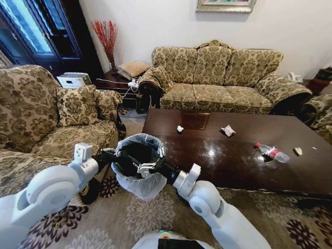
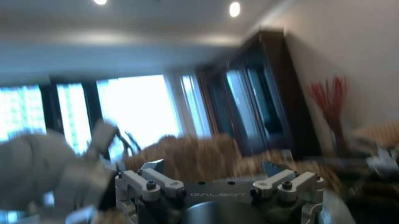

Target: Move to the front of the table and place the trash on the table into the trash bin.

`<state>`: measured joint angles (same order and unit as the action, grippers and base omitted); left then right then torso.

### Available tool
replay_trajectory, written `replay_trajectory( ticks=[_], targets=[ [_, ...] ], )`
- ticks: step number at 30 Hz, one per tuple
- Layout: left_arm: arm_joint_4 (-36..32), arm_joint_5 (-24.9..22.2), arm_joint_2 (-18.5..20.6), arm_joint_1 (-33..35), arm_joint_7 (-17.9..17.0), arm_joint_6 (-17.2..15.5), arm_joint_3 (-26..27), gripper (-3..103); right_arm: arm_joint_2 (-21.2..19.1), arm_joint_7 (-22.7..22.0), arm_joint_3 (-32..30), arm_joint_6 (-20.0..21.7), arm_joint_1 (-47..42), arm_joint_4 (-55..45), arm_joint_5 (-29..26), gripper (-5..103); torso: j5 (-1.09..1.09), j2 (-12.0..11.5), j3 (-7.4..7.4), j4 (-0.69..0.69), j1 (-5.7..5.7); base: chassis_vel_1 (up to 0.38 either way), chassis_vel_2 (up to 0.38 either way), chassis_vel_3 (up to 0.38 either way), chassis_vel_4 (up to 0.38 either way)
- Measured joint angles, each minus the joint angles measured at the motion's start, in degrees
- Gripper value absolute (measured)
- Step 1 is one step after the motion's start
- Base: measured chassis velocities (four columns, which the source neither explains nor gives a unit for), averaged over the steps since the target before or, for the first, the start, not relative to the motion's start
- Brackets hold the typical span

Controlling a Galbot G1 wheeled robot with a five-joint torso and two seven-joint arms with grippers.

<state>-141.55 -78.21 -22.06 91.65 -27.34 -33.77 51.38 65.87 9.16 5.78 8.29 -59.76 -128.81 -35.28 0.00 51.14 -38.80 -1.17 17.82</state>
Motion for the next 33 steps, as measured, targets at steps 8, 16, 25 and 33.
replay_trajectory(
  ticks=[8,16,25,33],
  targets=[
    [0.44,0.21,-0.57,0.0,-0.05,0.25,0.14,1,-0.07,-5.73,-11.75,-2.43,-2.47,2.18,-0.47,100,0.0,0.0,0.0,0.0,0.0,0.0,0.0,0.0,0.0],
    [0.41,0.23,-0.63,-0.4,-0.04,0.52,0.25,1,-0.6,-10.62,-16.01,-6.48,-1.73,15.3,7.44,100,0.01,0.0,0.0,0.01,0.0,0.0,0.0,0.0,0.0],
    [1.08,-2.0,0.55,-1.26,-0.47,1.12,1.38,1,2.83,-16.22,-13.18,-4.8,8.15,30.63,4.58,100,0.0,0.0,0.0,0.0,-0.01,-0.081,0.087,0.092,-0.087],
    [1.25,-2.31,0.32,-1.22,-0.91,1.13,1.76,1,6.53,-18.44,-12.38,-6.91,13.35,40.95,7.33,100,-0.02,0.0,-0.01,0.0,0.03,-0.214,0.22,0.224,-0.231]
  ],
)
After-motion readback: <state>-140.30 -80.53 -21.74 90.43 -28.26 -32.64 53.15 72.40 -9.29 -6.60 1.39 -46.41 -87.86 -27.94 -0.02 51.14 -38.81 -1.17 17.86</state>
